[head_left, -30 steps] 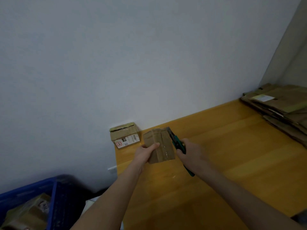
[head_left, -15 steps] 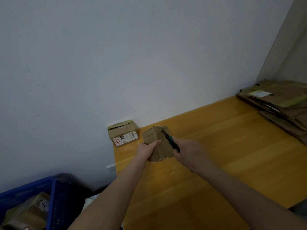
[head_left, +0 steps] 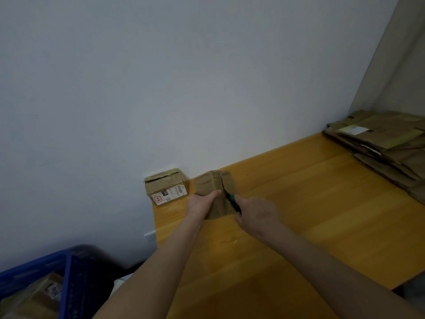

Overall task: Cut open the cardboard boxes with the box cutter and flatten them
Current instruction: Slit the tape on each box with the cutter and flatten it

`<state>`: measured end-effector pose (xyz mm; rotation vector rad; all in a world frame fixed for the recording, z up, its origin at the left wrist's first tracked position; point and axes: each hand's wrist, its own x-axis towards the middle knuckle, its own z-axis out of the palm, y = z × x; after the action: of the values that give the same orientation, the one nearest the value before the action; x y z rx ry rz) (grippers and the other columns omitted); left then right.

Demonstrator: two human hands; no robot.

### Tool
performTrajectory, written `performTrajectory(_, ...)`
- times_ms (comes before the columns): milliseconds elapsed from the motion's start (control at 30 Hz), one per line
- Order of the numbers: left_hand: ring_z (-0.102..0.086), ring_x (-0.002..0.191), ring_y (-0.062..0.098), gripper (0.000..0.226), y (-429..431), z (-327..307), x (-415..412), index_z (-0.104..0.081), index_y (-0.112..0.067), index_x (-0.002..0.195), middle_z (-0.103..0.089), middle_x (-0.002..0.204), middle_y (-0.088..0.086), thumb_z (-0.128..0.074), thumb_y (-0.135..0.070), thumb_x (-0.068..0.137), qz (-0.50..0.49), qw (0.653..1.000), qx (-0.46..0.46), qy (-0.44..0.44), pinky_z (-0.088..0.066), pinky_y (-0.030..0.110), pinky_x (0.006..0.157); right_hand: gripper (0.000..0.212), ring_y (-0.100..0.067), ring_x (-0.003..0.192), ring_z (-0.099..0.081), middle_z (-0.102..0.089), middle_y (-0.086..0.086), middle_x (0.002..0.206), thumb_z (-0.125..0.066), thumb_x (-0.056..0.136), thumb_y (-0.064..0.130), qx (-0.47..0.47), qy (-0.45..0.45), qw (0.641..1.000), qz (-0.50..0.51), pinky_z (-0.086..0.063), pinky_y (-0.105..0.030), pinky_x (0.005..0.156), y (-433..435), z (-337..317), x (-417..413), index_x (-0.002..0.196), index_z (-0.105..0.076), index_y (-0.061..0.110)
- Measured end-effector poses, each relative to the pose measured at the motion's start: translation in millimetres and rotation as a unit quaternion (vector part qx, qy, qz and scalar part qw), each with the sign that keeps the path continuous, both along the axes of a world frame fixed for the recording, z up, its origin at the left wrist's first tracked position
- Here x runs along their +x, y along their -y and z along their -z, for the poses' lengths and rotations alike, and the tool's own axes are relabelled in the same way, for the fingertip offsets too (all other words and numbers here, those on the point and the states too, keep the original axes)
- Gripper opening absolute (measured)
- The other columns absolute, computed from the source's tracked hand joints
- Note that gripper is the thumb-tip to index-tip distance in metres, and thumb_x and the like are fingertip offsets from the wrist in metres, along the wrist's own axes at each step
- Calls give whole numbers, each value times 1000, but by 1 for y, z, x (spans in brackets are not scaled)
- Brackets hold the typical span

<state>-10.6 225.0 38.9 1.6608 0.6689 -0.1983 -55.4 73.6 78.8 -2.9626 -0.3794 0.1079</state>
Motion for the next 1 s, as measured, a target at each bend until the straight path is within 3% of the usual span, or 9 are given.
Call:
performTrajectory(200,-59,87,24,49,-16,-3,6,-59,-3,111,-61,89,6,-79,-33,78,-71,997,-27,15,-56,42,84,38,-20,79,-62,-65,-1,95,-45,95,32,16,-20,999,-26,-43,-27,57,1,2,-4,132,-49,25)
performTrajectory(333,-54,102,27,67,-29,-5,6,-41,-6,134,-56,118,12,-75,-32,83,-102,992,-77,-1,-51,43,79,38,-13,62,-57,-66,0,88,-51,96,29,228,-71,970,46,-45,-23,49,14,12,-12,134,-50,25)
performTrajectory(400,-54,113,32,77,-35,1,3,-29,-18,143,-50,132,13,-74,-33,83,-89,993,-75,-2,-52,46,79,33,-16,67,-60,-65,-4,90,-53,97,27,382,-130,903,149,-49,-27,55,17,23,-9,129,-52,20)
performTrajectory(467,-55,113,35,74,-32,13,-3,-24,-31,142,-48,134,12,-72,-34,85,-62,995,-83,6,-56,48,73,32,-21,76,-62,-63,-10,96,-55,98,24,524,-225,783,248,-56,-33,68,14,36,-2,125,-52,8)
performTrajectory(533,-57,108,34,70,-19,26,-11,-23,-37,141,-48,133,11,-68,-34,88,-34,995,-97,7,-58,43,63,31,-28,79,-63,-61,-16,98,-56,98,21,610,-291,668,311,-56,-47,83,5,49,4,121,-51,2)
performTrajectory(600,-58,105,31,74,-7,39,-21,-19,-39,146,-47,134,8,-66,-35,89,-23,994,-106,-7,-59,40,59,27,-35,86,-64,-60,-16,99,-55,98,20,643,-304,606,355,-52,-55,89,-2,61,8,117,-50,3)
performTrajectory(667,-58,106,32,76,-3,51,-28,-19,-41,148,-47,135,7,-67,-36,89,-34,994,-104,-24,-60,42,64,25,-36,91,-65,-60,-16,104,-53,99,21,637,-289,604,380,-54,-51,85,-8,72,11,117,-48,4)
performTrajectory(867,-50,117,30,61,-10,81,-26,-45,-25,132,-43,137,9,-69,-47,80,53,990,73,-106,-50,48,95,16,-24,81,-56,-55,-11,98,-47,101,22,541,-282,710,353,-48,-37,69,-20,87,16,108,-43,8)
performTrajectory(1000,-52,113,31,48,-24,78,-17,-47,-6,129,-43,136,13,-59,-35,92,33,976,195,-90,-46,38,95,16,-26,92,-53,-51,-10,104,-46,101,24,531,-269,703,388,-42,-37,74,-17,97,29,107,-40,11)
